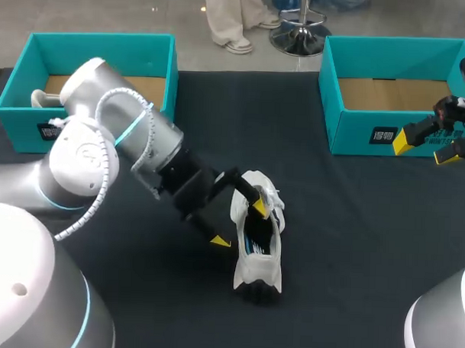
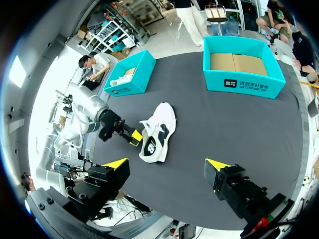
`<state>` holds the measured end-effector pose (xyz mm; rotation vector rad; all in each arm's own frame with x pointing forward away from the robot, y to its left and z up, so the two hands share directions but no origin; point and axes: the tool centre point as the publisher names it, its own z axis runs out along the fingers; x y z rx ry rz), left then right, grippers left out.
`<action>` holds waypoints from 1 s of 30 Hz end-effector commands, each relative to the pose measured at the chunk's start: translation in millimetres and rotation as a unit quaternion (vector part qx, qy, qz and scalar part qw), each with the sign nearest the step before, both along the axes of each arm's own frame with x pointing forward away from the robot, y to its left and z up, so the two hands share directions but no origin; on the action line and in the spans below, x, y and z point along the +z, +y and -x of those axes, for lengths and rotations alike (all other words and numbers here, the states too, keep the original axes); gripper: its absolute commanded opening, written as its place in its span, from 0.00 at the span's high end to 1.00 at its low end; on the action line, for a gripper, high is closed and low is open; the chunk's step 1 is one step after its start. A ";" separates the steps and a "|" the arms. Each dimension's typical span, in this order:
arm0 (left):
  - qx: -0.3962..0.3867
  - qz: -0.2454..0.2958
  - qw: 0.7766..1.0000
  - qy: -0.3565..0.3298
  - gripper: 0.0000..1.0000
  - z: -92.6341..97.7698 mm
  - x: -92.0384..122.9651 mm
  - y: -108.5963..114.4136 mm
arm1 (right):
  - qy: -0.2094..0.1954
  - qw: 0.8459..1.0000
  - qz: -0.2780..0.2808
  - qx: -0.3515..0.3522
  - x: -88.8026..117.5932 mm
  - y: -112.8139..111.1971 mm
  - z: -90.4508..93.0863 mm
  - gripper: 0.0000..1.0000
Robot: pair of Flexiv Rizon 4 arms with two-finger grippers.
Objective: Take the shoe out of the shoebox, open the shoe tongue, remove and reinsert the insole, then place the shoe into the shoebox
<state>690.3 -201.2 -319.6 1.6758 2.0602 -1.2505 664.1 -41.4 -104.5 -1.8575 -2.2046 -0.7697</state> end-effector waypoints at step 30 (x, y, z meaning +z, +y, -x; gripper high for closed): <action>-0.009 -0.201 0.977 -0.074 0.59 3.5 12.7 0.2 | 0.004 1.000 0.002 0.001 0.4 1.3 -4.0 0.00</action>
